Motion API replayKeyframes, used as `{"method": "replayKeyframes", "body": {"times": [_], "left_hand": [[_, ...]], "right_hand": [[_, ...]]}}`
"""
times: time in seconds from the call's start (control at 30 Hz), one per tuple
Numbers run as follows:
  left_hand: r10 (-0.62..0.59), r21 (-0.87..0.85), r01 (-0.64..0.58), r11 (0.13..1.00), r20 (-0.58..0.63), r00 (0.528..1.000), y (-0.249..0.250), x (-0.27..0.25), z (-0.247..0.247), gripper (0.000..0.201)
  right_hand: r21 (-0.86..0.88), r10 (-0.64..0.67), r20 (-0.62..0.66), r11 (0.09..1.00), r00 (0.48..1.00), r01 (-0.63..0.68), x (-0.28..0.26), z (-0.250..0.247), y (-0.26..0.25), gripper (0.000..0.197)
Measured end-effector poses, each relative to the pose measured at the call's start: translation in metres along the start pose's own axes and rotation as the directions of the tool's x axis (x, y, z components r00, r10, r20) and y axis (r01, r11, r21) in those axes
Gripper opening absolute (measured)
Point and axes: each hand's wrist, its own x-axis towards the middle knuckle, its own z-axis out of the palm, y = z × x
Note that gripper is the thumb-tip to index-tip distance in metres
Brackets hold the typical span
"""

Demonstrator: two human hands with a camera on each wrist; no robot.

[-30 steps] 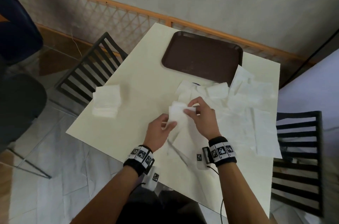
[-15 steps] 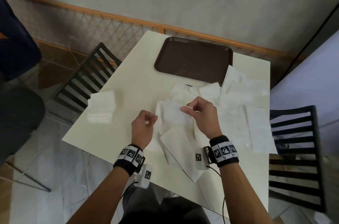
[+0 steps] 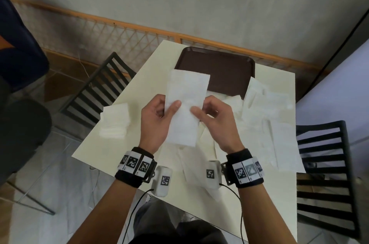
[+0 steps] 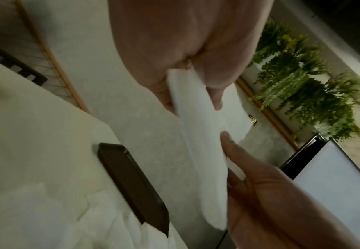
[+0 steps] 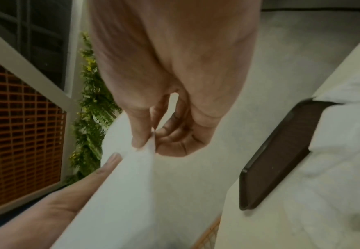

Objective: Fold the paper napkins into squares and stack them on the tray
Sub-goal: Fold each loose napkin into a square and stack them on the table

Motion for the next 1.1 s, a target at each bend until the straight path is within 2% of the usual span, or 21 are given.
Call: {"method": "replayKeyframes", "body": {"times": [0.03,0.1,0.23,0.33,0.5,0.77,0.83,0.9,0.93,0.97,1.0,1.03,1.1], "left_hand": [[0.010,0.023,-0.010,1.000,0.027,1.000,0.001,0.002,-0.003,0.009],[0.022,0.060,-0.029,0.998,0.110,0.994,0.004,0.004,-0.014,0.017],[0.119,0.093,-0.140,0.986,0.203,0.972,0.011,0.012,-0.044,0.025],[0.154,0.080,-0.176,0.981,0.228,0.961,0.008,0.022,-0.064,0.025],[0.115,0.043,-0.128,0.991,0.228,0.967,0.006,0.035,-0.093,0.022],[0.052,0.095,-0.082,0.992,0.284,0.957,0.014,0.066,-0.146,0.033],[0.083,0.159,-0.141,0.977,0.325,0.942,0.015,0.074,-0.161,0.031],[0.121,0.283,-0.244,0.927,0.391,0.912,0.017,0.083,-0.174,0.030],[0.142,0.316,-0.291,0.903,0.420,0.896,0.018,0.087,-0.178,0.029],[0.168,0.320,-0.328,0.889,0.436,0.884,0.020,0.091,-0.182,0.029],[0.195,0.318,-0.354,0.879,0.438,0.878,0.023,0.095,-0.187,0.028],[0.213,0.323,-0.365,0.873,0.420,0.882,0.026,0.098,-0.190,0.028],[0.235,0.335,-0.352,0.874,0.343,0.909,0.027,0.105,-0.202,0.034]], "right_hand": [[0.032,-0.005,-0.028,0.999,1.000,0.006,-0.001,0.006,0.002,0.023],[0.110,-0.008,-0.062,0.994,0.998,0.015,0.000,0.015,0.005,0.018],[0.265,-0.021,-0.031,0.964,0.999,0.028,0.006,0.028,0.004,0.028],[0.352,0.025,-0.018,0.936,1.000,-0.017,0.013,0.041,0.007,0.029],[0.364,0.038,-0.015,0.931,0.999,-0.030,0.026,0.070,0.009,0.033],[0.282,-0.004,0.028,0.959,1.000,-0.004,0.048,0.114,0.005,0.037],[0.203,-0.047,0.005,0.978,0.999,0.045,0.051,0.128,-0.007,0.027],[-0.092,-0.127,0.022,0.987,0.992,0.129,0.057,0.151,-0.019,0.017],[-0.291,-0.166,0.066,0.940,0.984,0.178,0.061,0.166,-0.022,0.019],[-0.464,-0.198,0.125,0.855,0.972,0.234,0.065,0.180,-0.022,0.026],[-0.567,-0.226,0.162,0.775,0.961,0.278,0.069,0.194,-0.020,0.031],[-0.603,-0.253,0.166,0.739,0.953,0.301,0.072,0.203,-0.018,0.032],[-0.572,-0.276,0.101,0.769,0.956,0.283,0.079,0.215,-0.014,0.029]]}}
